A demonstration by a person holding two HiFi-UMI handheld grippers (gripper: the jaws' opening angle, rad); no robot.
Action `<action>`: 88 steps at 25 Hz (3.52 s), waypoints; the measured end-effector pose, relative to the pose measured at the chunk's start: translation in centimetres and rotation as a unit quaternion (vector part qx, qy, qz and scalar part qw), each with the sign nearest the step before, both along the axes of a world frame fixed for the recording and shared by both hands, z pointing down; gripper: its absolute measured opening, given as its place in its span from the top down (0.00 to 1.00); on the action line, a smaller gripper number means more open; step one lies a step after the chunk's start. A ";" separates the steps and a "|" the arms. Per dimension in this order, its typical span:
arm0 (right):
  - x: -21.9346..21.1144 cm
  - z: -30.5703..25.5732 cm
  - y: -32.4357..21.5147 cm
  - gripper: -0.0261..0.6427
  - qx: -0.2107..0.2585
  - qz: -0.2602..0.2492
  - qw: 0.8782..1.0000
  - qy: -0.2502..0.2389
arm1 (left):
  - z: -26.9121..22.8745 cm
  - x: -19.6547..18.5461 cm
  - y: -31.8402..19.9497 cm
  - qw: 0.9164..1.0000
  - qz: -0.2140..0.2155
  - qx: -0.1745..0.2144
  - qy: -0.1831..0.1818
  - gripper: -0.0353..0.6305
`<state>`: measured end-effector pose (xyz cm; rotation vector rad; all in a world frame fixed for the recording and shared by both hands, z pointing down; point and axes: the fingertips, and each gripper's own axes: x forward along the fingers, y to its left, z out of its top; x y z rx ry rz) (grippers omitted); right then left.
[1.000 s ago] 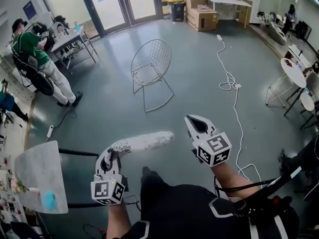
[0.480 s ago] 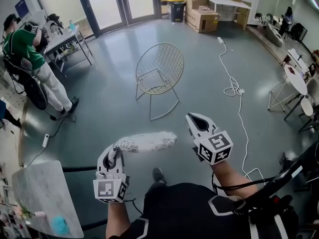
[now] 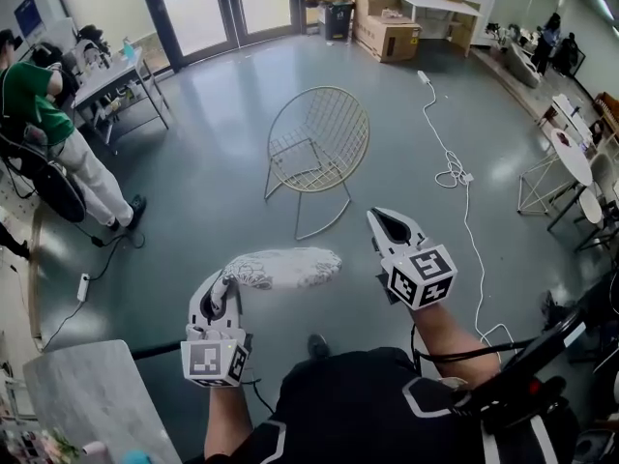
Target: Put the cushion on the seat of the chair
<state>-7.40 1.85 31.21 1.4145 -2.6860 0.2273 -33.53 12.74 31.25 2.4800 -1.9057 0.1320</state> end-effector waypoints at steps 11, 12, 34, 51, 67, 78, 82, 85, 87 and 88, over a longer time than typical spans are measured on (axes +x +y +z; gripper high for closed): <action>-3.0 -0.3 -3.5 0.94 -0.005 0.017 1.000 0.014 | 0.7 -4.4 -4.9 1.000 0.012 -0.003 0.009 0.92; -2.9 -0.2 -3.9 0.95 -0.007 0.019 1.000 0.016 | 1.0 -4.6 -5.3 1.000 0.012 -0.006 0.005 0.92; -0.5 -0.7 -26.4 0.94 -0.003 0.001 1.000 -0.020 | 0.9 -1.8 -26.6 0.999 0.000 -0.033 -0.024 0.92; 6.1 3.0 -37.3 0.94 -0.027 0.021 0.999 -0.037 | 5.8 0.9 -39.5 0.991 0.029 -0.072 -0.109 0.92; 4.9 7.5 -42.4 0.94 -0.075 0.086 0.993 0.018 | 17.5 -4.4 -48.1 0.947 0.169 -0.159 -0.221 0.92; 4.0 12.3 -44.3 0.94 -0.118 0.123 0.985 0.021 | 23.0 -6.4 -50.5 0.893 0.292 -0.210 -0.270 0.92; 4.3 14.9 -44.3 0.94 -0.132 0.127 0.983 0.023 | 24.8 -6.5 -51.0 0.874 0.322 -0.224 -0.285 0.92; 4.8 16.8 -43.8 0.94 -0.147 0.132 0.980 0.023 | 26.4 -5.8 -51.0 0.863 0.342 -0.233 -0.291 0.92; 5.5 18.0 -43.9 0.94 -0.155 0.142 0.977 0.025 | 27.4 -4.8 -51.3 0.854 0.363 -0.233 -0.291 0.92; 5.8 18.6 -44.0 0.94 -0.160 0.149 0.976 0.026 | 28.0 -4.2 -51.6 0.850 0.375 -0.234 -0.288 0.92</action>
